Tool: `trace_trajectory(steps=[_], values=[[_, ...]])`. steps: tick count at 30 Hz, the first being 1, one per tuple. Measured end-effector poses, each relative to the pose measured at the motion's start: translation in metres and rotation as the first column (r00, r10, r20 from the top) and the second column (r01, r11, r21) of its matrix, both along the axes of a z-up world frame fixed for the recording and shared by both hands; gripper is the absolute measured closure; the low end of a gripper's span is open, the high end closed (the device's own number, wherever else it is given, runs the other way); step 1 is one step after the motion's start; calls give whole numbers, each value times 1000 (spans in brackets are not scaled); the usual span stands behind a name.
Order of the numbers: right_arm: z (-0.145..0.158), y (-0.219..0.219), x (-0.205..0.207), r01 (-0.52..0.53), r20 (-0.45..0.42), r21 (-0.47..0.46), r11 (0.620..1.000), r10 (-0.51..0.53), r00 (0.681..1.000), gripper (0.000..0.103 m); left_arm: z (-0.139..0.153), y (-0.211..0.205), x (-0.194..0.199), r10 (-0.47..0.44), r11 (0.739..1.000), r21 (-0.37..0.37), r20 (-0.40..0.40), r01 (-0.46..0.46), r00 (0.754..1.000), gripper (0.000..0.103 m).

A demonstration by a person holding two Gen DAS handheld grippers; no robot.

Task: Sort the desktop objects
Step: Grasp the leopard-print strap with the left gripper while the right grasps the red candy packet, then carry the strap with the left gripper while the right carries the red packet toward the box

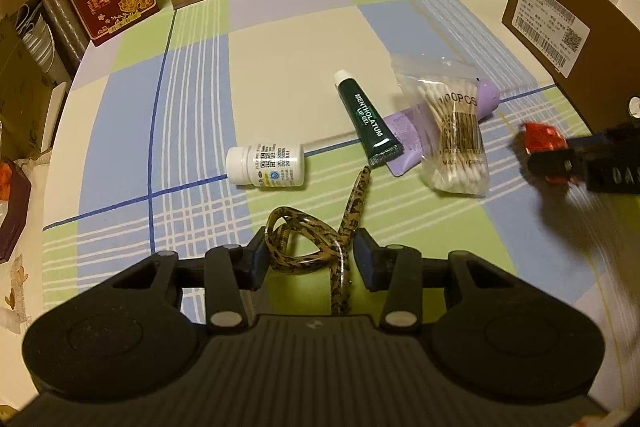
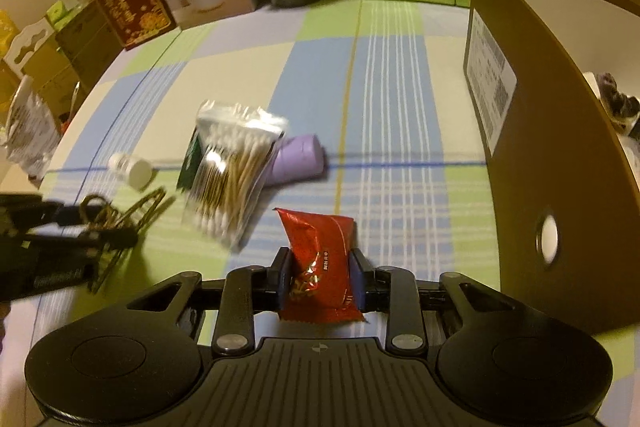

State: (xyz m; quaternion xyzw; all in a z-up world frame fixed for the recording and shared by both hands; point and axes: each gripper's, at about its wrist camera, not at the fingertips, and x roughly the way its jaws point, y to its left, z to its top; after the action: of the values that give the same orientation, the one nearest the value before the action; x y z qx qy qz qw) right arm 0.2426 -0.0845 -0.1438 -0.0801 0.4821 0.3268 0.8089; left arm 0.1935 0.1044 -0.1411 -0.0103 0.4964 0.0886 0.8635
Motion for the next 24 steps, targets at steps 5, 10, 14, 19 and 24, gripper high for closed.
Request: trace_trajectory(steps=[5,10,14,19,24], values=[[2,-9,-17,-16,-25,1,1000,16,1000,76,4,-6,-2,-16,1000,6,6,16,1000,69],[5,-19,-29,-15,-38,6,1000,16,999,76,5,-12,-7,-30,999,11,-6,30,1000,69],[11,-28,-38,-17,-41,24,1000,18,999,76,9,-16,-17,-36,999,3,-6,36,999,69],[21,-39,-50,-22,-39,53,998,25,999,76,18,-21,-32,-41,999,-16,7,41,999,69],[34,-51,-62,-28,-37,86,996,32,999,76,35,-30,-48,-58,998,-28,32,59,998,69]])
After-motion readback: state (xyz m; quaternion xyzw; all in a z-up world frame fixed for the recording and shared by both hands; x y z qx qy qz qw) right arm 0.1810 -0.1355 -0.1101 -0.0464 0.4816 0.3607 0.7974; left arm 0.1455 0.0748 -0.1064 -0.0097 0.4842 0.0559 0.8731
